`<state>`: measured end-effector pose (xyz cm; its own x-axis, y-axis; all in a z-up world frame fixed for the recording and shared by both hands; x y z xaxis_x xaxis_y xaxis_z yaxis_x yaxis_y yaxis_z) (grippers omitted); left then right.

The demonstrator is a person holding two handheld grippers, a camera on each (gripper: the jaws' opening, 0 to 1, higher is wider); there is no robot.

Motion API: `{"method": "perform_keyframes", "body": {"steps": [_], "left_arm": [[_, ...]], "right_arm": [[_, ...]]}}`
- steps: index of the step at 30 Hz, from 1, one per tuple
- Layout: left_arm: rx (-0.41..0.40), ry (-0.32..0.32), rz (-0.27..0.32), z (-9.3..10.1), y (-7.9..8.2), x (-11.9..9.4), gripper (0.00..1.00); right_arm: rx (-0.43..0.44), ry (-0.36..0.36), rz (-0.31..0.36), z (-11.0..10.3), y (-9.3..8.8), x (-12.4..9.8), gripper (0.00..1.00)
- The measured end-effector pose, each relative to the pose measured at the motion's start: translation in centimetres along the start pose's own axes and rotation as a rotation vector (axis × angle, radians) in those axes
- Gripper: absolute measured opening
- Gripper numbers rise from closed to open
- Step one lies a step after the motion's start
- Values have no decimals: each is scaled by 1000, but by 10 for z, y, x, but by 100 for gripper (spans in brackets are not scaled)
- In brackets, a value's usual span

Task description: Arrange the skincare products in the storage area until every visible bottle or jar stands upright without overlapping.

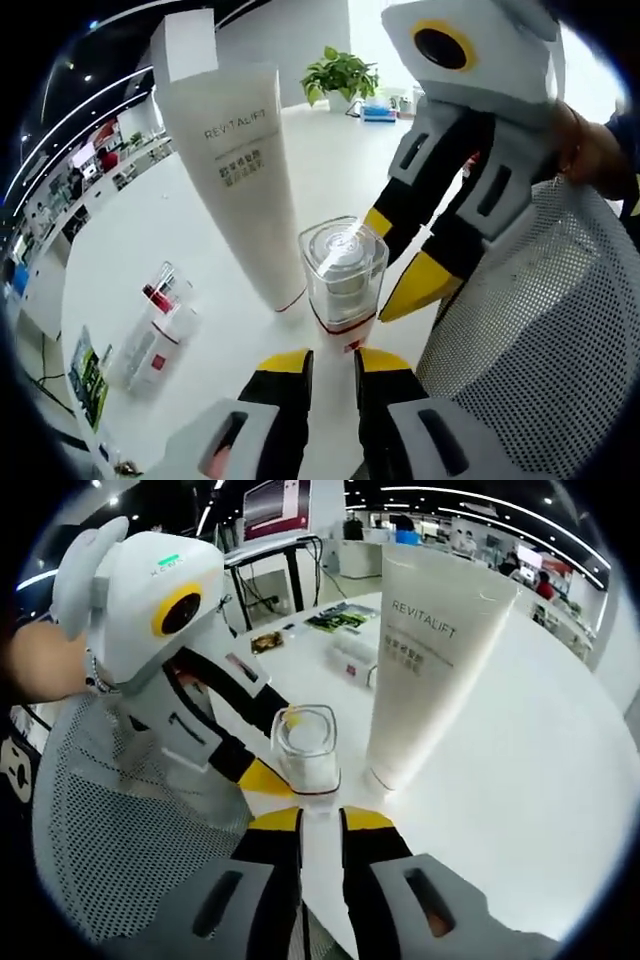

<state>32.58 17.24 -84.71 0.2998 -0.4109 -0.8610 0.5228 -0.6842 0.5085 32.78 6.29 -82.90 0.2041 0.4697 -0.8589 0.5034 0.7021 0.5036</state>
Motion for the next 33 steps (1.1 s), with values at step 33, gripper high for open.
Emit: {"method": "perform_keyframes", "body": {"steps": [33], "left_arm": [[-90,74,53,1,21,0,16]], "right_arm": [[77,-63,110,15,11,-6,10]]}}
Point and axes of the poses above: the point that each gripper's makers call its tool centre point, and the gripper's own axes: x roughly forward along the fingers, z roughly to its right, y roughly out of its top, the point moved 7 cm from there along -x, roughly backward along the fingers, and after that the axes turned 11 degrees about -z, right-handed, at the moved point
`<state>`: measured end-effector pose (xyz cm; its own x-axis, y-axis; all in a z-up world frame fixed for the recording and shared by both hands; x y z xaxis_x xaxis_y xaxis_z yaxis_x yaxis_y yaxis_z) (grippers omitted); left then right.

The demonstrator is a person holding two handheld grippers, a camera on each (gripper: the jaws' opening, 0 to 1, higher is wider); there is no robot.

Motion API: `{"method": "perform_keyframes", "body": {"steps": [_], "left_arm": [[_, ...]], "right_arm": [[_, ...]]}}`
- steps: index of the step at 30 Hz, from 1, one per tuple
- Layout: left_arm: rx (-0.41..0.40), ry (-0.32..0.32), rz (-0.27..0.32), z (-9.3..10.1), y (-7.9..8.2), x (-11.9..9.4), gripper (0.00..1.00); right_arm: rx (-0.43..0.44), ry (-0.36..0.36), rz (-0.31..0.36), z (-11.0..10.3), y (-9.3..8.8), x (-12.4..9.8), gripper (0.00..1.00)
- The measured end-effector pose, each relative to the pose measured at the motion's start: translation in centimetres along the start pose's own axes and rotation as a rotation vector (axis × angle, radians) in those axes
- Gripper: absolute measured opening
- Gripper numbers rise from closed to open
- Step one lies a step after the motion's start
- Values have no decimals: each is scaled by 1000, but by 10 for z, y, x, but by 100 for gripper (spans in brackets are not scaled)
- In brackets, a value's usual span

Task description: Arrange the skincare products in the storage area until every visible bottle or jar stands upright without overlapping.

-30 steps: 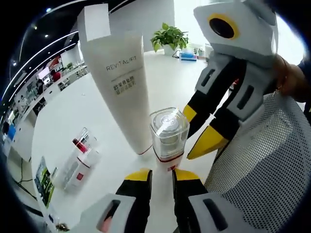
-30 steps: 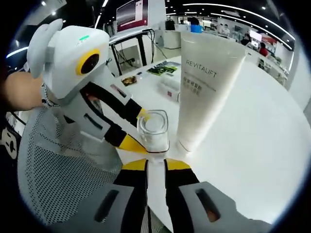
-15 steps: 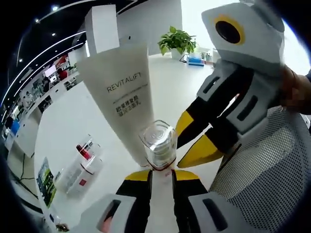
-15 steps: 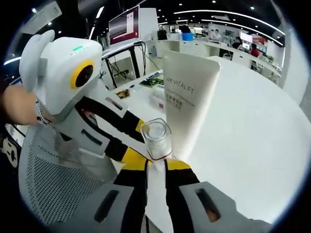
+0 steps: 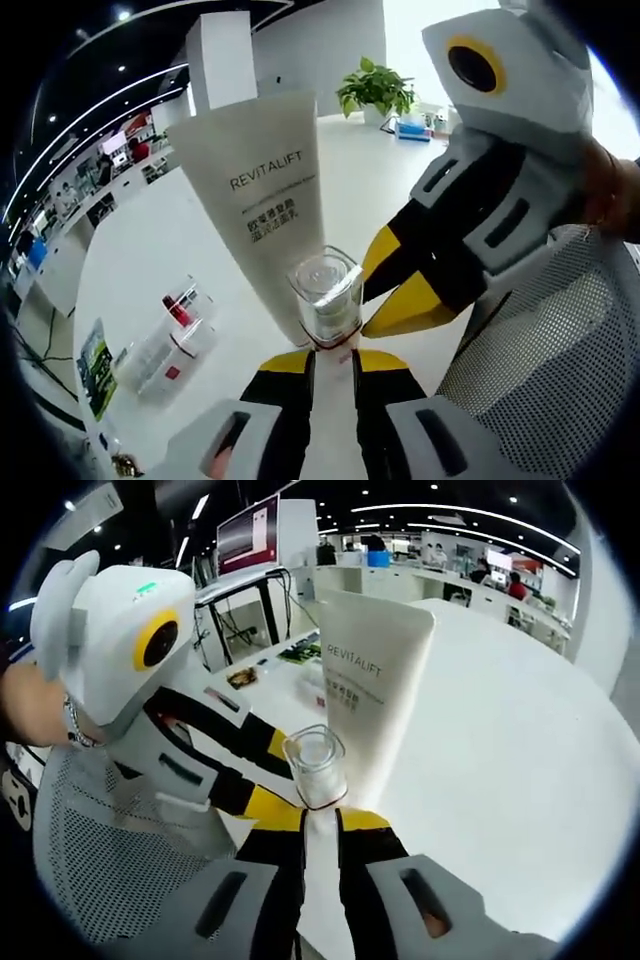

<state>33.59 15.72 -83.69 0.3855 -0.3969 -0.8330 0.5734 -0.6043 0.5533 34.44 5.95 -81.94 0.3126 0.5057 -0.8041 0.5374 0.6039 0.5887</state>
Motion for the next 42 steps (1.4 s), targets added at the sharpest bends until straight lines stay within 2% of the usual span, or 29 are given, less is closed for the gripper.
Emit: {"method": "perform_keyframes", "body": {"steps": [3,6,9,12,14,18,20,22,26,33,39,42], "left_arm": [[-1,3,2,-3,-2,-4,16],[-3,17,-13,-10,-10,-9,17],[-18,41,-4,-26,-18,-17,18],[-66,46,-11,-43,-21,-23,19],[-87,78,-6,-57,-23,-27,19],[-100,115,-39,-88,-24,-30,22],[-53,152,-83,-105,-27,-29,28],[-28,167,-129,-119,-29,-27,29],[29,160,-184,-135,-28,-19,29],[135,162,-262,-155,-20,-1,30],[175,136,-313,-164,-16,12,30],[231,144,-377,-166,-18,17,27]], "right_arm": [[-2,-10,-20,1,-3,0,9],[-3,-14,-36,1,-6,0,9],[-22,-26,-58,0,-7,0,9],[-33,-45,-69,2,-8,0,9],[-34,-47,-78,2,-9,0,9],[-21,-38,-83,3,-10,1,9],[-9,-33,-85,4,-11,1,8],[1,-31,-87,4,-11,1,8],[-6,-46,-97,5,-12,2,8],[9,-44,-111,7,-15,3,8],[11,-48,-120,9,-16,4,8],[14,-47,-122,10,-16,4,7]]}}
Point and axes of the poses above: the point that each gripper's makers call its tool centre point, and the gripper's own axes: x roughly forward along the fingers, z roughly to its right, y roughly out of its top, the point moved 7 cm from there along -x, roughly backward along the fingers, and after that the axes turned 11 degrees about -z, right-handed, at the moved point
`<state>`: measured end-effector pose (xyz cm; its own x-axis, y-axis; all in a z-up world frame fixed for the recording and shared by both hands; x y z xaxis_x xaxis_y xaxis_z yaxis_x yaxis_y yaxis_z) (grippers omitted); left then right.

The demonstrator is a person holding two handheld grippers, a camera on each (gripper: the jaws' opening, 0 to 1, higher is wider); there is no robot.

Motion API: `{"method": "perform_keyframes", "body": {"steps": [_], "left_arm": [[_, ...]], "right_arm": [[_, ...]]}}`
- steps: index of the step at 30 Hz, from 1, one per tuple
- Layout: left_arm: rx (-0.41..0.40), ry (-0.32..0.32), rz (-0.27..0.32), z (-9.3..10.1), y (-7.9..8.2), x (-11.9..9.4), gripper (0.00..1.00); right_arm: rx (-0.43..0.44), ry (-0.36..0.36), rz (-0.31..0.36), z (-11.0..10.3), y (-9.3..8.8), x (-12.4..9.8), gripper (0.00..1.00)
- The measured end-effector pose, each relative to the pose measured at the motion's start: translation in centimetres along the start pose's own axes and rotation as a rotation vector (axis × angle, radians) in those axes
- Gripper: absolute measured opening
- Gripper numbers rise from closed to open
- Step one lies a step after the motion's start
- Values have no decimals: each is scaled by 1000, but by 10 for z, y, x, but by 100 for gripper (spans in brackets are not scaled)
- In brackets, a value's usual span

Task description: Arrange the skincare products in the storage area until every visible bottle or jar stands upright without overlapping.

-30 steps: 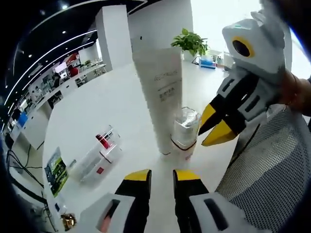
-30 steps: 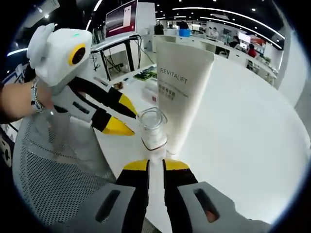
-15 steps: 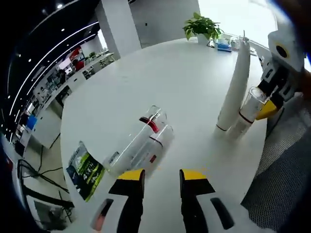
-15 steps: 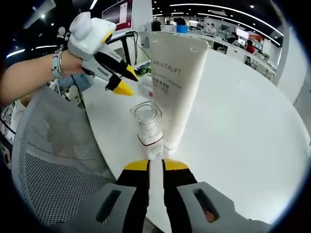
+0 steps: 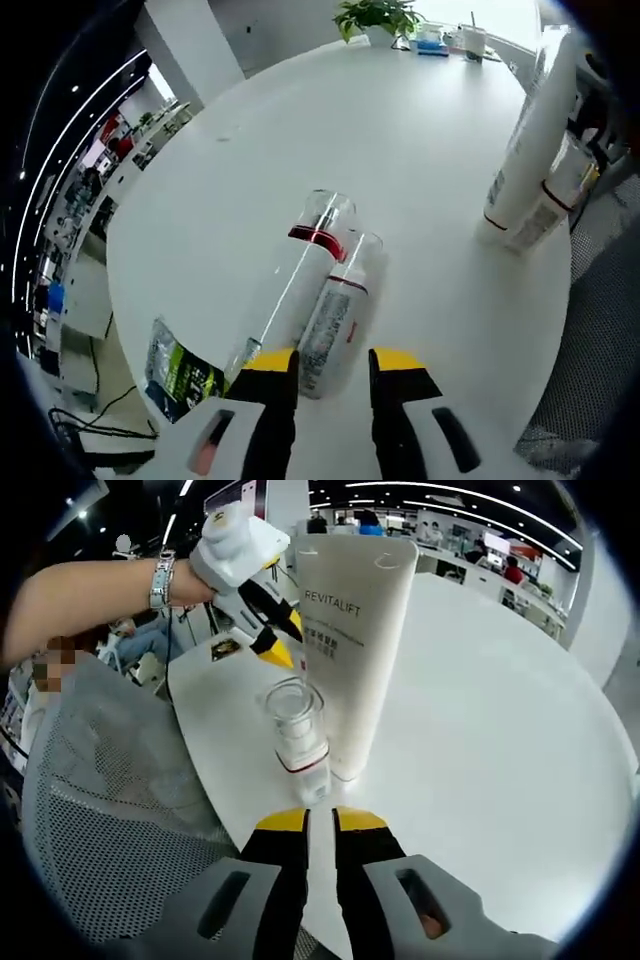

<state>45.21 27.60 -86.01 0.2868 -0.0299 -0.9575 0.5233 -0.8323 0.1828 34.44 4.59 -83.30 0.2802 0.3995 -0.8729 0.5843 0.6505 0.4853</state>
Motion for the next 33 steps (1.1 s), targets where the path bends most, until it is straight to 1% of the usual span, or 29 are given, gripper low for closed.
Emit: {"method": "perform_keyframes", "body": {"steps": [1,2,4,7,10,14,19,22,26,30,33], "left_arm": [[30,25,7,-2,2,1,27],[23,6,-2,-1,2,3,25],[26,-2,-14,-1,3,5,25],[72,10,-51,-1,2,10,23],[97,21,-56,2,1,9,23],[108,3,-66,6,-4,7,22],[166,14,-104,16,-18,3,22],[199,25,-124,23,-27,0,22],[203,26,-134,30,-38,-4,21],[188,27,-140,39,-49,-8,21],[209,37,-151,47,-56,-10,21]], "right_arm": [[0,0,0,0,0,0,7],[1,-1,-1,0,0,0,7],[1,-4,-1,1,0,0,7],[6,-6,-3,2,0,0,7],[7,-10,-4,3,0,0,6],[-5,-17,-15,3,-1,0,6],[-18,-25,-24,2,-1,0,5],[-18,-21,-17,1,0,-1,5],[22,-37,16,6,2,-7,6],[58,-77,46,12,2,-12,7],[77,-123,91,16,5,-20,6]]}}
Point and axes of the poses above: the point that each gripper's makers call its tool centre point, and the gripper's own axes: x roughly forward along the fingers, z roughly to its right, y roughly out of its top, the point moved 7 cm from there along -x, roughly backward along the fingers, and after that the axes turned 11 degrees about -z, right-handed, at the moved point
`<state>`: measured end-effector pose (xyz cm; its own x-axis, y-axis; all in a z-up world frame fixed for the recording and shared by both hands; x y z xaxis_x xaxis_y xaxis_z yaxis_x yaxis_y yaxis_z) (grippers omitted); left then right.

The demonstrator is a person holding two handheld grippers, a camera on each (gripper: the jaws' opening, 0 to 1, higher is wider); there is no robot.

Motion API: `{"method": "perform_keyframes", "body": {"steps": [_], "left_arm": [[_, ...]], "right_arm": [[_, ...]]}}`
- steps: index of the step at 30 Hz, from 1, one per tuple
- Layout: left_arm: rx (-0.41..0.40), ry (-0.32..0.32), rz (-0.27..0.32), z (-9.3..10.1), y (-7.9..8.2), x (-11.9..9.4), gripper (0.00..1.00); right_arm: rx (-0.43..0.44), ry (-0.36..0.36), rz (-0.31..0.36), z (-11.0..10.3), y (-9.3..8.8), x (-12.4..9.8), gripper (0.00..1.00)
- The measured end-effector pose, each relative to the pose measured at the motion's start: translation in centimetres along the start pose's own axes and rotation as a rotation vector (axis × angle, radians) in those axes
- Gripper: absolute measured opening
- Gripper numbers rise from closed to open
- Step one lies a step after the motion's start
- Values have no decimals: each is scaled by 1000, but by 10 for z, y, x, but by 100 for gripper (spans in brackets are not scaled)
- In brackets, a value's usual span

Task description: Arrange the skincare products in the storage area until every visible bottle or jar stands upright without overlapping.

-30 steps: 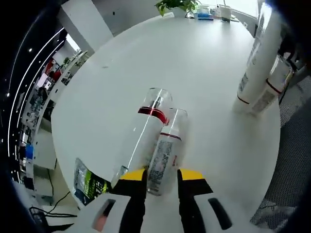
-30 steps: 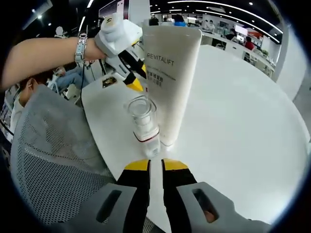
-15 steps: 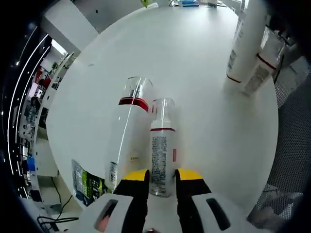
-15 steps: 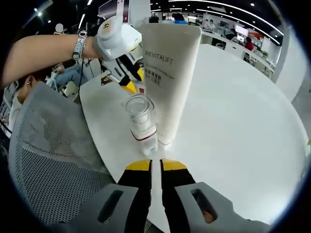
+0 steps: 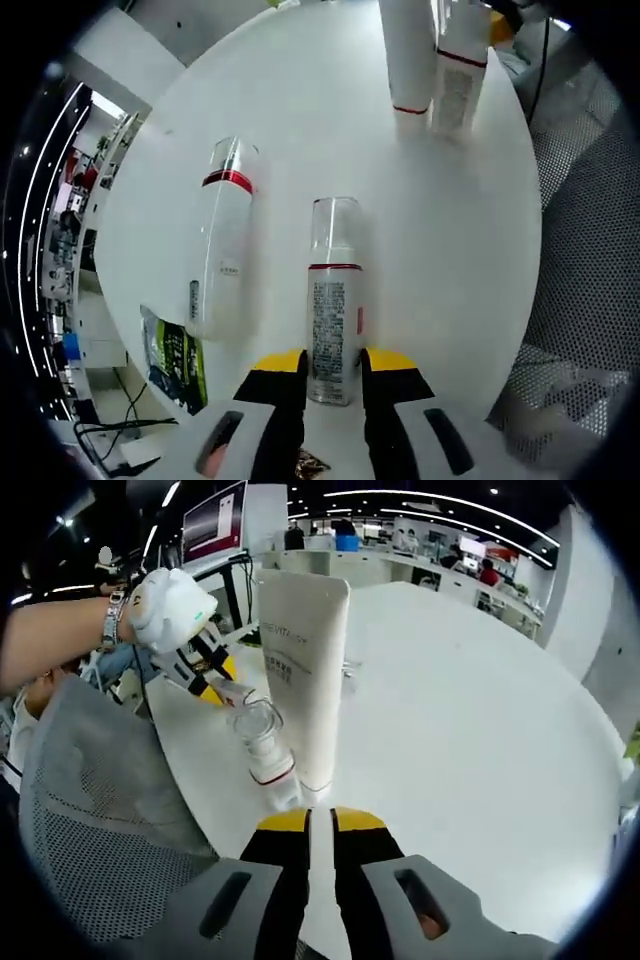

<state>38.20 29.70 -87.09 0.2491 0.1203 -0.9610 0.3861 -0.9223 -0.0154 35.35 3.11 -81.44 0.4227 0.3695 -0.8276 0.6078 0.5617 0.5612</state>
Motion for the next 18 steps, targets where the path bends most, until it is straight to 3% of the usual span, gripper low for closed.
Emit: {"method": "perform_keyframes", "body": {"steps": [5,13,18], "left_arm": [[69,19,-23,17,-8,-4,21],[90,13,-18,38,-20,-7,22],[90,7,-10,45,-23,-10,22]], "right_arm": [[36,-55,72,5,6,-9,7],[144,-202,349,20,25,-42,8],[89,-201,553,10,41,-65,8]]}}
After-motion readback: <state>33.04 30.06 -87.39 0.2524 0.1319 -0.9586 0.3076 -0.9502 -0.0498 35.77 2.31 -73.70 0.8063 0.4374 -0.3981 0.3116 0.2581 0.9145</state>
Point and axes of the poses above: the point that each gripper's makers call its tool centre point, and the gripper's own axes: x roughly forward along the fingers, z roughly to its right, y roughly out of its top, the point moved 7 cm from there along -x, roughly backward along the fingers, and after that the axes turned 11 degrees about -z, right-handed, at the moved point
